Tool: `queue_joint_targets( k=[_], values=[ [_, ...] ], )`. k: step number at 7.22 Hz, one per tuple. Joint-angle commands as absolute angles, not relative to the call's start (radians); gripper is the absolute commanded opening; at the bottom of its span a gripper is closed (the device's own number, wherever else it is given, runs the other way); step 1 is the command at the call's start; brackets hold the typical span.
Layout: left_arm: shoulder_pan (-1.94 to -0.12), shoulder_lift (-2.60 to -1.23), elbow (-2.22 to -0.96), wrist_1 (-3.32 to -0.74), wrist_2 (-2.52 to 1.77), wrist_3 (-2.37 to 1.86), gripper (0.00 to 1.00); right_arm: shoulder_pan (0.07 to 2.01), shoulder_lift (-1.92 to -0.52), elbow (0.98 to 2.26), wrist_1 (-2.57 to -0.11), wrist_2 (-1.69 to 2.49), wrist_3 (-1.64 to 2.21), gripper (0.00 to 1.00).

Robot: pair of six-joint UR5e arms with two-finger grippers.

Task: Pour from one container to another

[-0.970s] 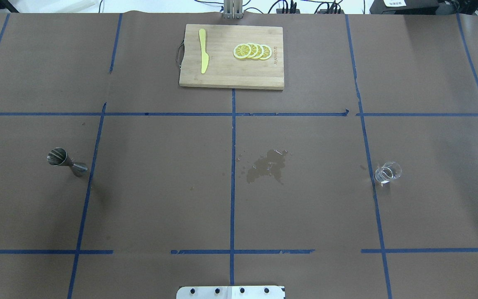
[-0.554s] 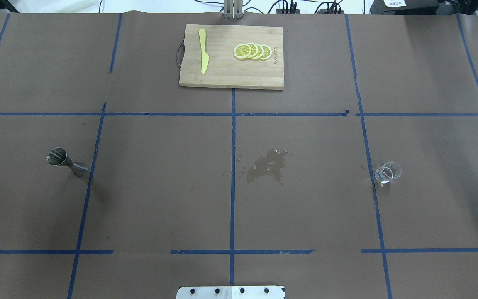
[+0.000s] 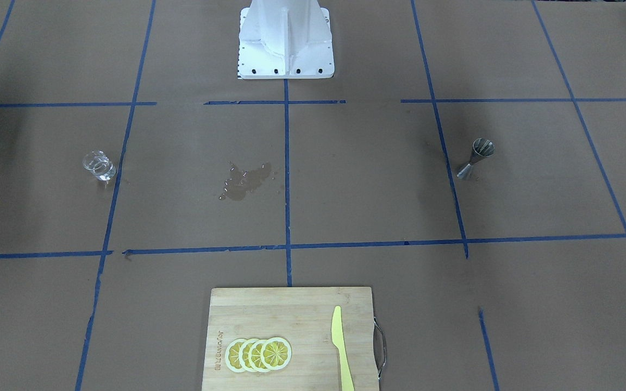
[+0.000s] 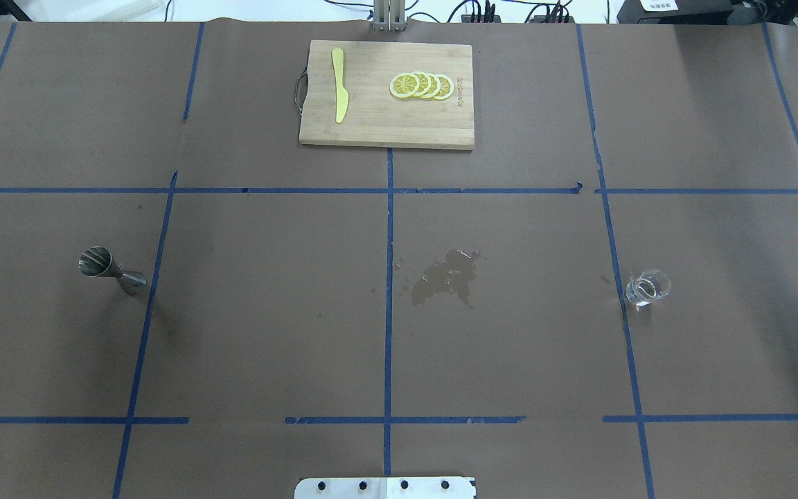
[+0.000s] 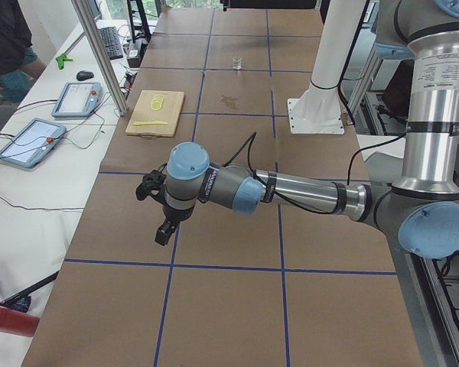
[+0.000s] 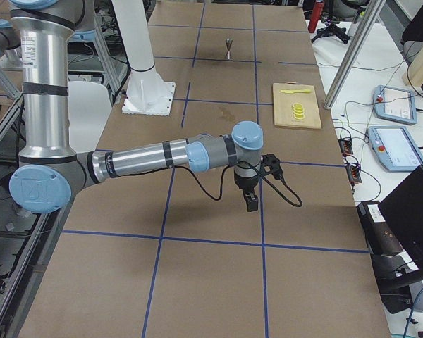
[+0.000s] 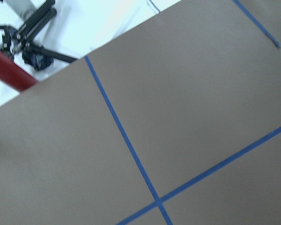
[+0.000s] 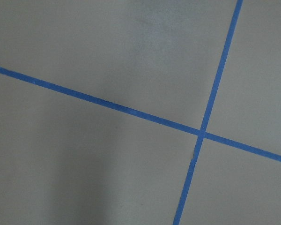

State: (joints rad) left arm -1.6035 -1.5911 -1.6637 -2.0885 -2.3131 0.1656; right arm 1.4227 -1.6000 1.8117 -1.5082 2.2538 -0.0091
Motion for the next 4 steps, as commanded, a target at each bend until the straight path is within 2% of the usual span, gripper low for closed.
queue_joint_targets(
  k=[1,4],
  values=[
    [-1.603,-1.600,-1.630,-2.247,-2.324,0.129,1.00,1.427,-1.588,1.809,-1.499,2.276,0.064,1.00],
    [-1.533,-1.563,-1.715,-2.422,-2.341,-0.054,1.00,1.427,-1.597,1.818,-1.436,2.278,0.126,1.00]
  ],
)
